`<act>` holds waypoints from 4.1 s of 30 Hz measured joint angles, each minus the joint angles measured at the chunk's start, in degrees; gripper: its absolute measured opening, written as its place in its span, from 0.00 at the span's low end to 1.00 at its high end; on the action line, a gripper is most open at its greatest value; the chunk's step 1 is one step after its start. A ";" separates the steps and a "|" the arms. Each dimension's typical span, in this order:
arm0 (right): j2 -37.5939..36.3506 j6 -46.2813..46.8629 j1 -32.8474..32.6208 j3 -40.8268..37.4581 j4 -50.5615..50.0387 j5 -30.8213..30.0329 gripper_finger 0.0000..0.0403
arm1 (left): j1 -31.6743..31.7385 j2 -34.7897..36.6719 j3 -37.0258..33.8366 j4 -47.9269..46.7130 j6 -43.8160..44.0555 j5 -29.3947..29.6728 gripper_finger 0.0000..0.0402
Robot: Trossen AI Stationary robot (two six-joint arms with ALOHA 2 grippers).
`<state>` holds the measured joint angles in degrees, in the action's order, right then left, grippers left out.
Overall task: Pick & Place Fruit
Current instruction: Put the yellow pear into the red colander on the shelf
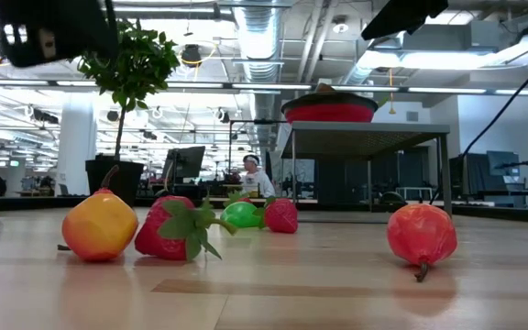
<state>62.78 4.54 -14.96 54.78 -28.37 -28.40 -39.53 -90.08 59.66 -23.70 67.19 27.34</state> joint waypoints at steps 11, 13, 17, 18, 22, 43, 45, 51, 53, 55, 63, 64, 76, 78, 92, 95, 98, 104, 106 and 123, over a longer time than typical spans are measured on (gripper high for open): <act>0.00 0.04 0.13 0.00 0.18 0.00 0.00 | -0.22 0.04 -10.09 0.29 -0.85 -0.05 0.01; 0.00 0.04 0.13 0.00 0.42 0.00 0.00 | -0.08 0.04 -11.13 0.22 -0.50 -0.19 0.01; 0.00 0.02 0.13 0.00 0.86 0.00 0.00 | 0.44 0.04 -11.56 0.94 -0.43 -0.82 0.01; 0.00 0.02 0.19 0.00 0.97 0.00 0.00 | 0.49 0.04 -11.58 1.10 -0.42 -0.86 0.01; 0.00 0.02 1.24 0.00 0.98 0.00 0.00 | 0.50 0.04 -11.58 2.08 -0.30 -0.86 0.01; 0.00 -0.03 5.81 0.00 0.96 -0.02 0.00 | 2.76 0.04 -11.58 2.74 -0.69 -1.37 0.33; 0.00 -0.03 5.81 0.00 0.96 -0.02 0.00 | 3.80 0.04 -11.58 3.03 -0.61 -2.61 0.42; 0.00 -0.03 5.79 0.00 0.94 0.00 0.00 | 5.95 0.04 -11.58 3.50 4.57 -7.34 0.67; 0.00 -0.03 5.79 0.00 0.93 -0.01 0.00 | 6.18 0.04 -11.58 3.85 6.61 -8.78 0.74; 0.00 -0.03 5.79 0.00 0.93 -0.02 0.00 | 6.19 0.04 -11.60 4.04 6.76 -9.27 0.78; 0.00 -0.05 5.77 0.00 0.93 0.00 0.00 | 4.79 0.04 -11.61 8.22 2.70 -9.16 0.81; 0.00 -0.05 5.77 0.00 0.93 0.00 0.00 | 4.41 0.04 -11.61 8.75 0.85 -9.10 0.80; 0.00 -0.01 5.55 0.00 0.96 0.00 0.00 | 1.58 0.04 -11.61 9.53 -27.82 -7.21 0.70; 0.00 -0.01 5.55 0.00 0.96 0.00 0.00 | 1.99 0.04 -11.63 9.73 -29.91 -7.23 0.69; 0.00 -0.01 5.55 0.00 0.84 0.01 0.00 | 3.61 -2.73 -11.67 12.86 -31.40 -7.22 0.69; 0.00 -0.03 5.55 0.00 0.47 0.02 0.00 | 3.61 -5.81 -11.67 16.61 -31.40 -7.24 0.69; -0.01 -0.03 5.55 0.00 0.32 0.02 0.00 | 3.61 -7.93 -11.67 18.77 -31.40 -7.23 0.69; -0.02 -0.01 5.55 0.00 0.26 0.02 0.00 | 3.61 -10.15 -11.69 19.97 -31.22 -7.65 0.69; -0.02 -0.01 5.55 0.00 0.23 0.02 0.00 | 3.61 -10.21 -11.69 20.25 -31.22 -7.71 0.69; -0.02 -0.01 5.55 0.00 0.08 0.02 0.00 | 3.58 -13.14 -11.67 22.50 -30.82 -6.15 0.69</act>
<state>62.76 4.54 -9.41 54.78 -28.29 -28.38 -35.94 -103.22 47.99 -1.20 36.37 21.18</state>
